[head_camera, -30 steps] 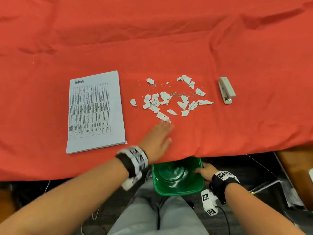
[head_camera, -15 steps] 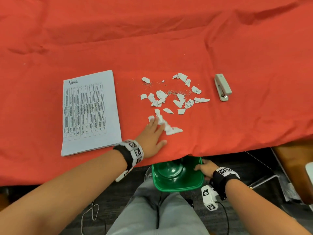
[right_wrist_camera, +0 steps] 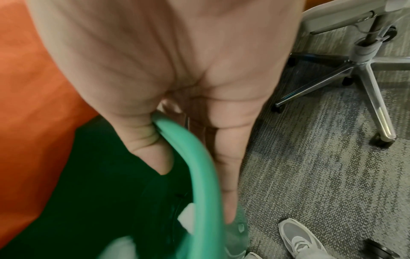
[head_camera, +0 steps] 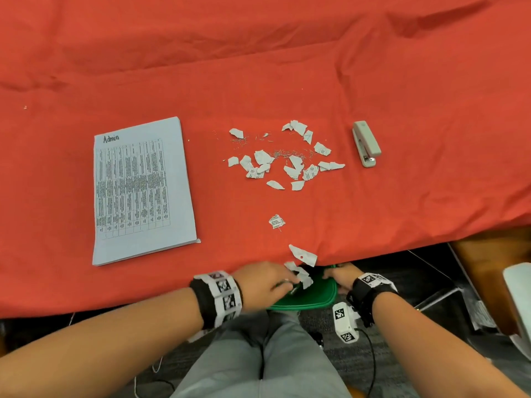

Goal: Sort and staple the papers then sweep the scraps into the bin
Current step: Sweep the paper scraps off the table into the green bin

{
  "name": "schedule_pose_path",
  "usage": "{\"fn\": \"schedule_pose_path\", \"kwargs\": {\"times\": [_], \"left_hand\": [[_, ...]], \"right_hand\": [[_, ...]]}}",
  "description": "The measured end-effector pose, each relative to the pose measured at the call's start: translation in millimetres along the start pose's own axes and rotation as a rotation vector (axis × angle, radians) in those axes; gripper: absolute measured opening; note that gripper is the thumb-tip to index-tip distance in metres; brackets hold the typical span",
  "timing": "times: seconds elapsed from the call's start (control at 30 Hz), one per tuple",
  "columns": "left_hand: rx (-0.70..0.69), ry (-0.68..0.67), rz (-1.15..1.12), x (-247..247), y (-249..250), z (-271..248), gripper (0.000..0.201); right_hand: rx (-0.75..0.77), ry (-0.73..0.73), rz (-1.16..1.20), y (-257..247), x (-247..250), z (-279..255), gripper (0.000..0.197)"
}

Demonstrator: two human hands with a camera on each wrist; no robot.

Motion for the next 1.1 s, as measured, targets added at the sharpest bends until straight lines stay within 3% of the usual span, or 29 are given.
{"fn": "schedule_pose_path", "kwargs": {"times": [0.17,0.27,0.33,0.4,0.7,0.83,0.97,1.1], "left_hand": [[0.103,0.461,-0.099,99,-21,31,0.028],[0.276,0.551,0.005,146,-59,56,0.047],[0.431,0.512,-0.001,158,-85,66,0.06],[0.487,0.439,0.031,155,-100,71,0.067],[0.105,0.185,0.2,56,-47,54,0.066],[0.061,0.137,0.235,13,-26,35,0.064],[0.046,0.107,0.27,-21,-19,25,0.066],[-0.002,0.051,0.324,-49,-17,19,0.067]], "right_hand": [[0.015,0.016,-0.05,0,2,2,0.011],[-0.026,0.011,-0.054,0,4,-1,0.007],[-0.037,0.009,-0.062,0,6,-4,0.006],[-0.045,0.006,-0.061,1,6,-3,0.006],[-0.03,-0.006,-0.084,3,9,-4,0.01],[-0.026,-0.015,-0.048,14,5,5,0.026],[-0.034,-0.082,-0.002,35,-3,28,0.055],[-0.047,-0.114,0.003,40,-5,30,0.051]]}}
Point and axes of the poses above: each hand's wrist, its own z-axis towards the middle knuckle, its own x-axis out of the back of the hand, y = z × x, the point moved 3 cm from there along z, towards the middle knuckle, and after that the axes turned 9 degrees about -z, right-handed, at the moved point
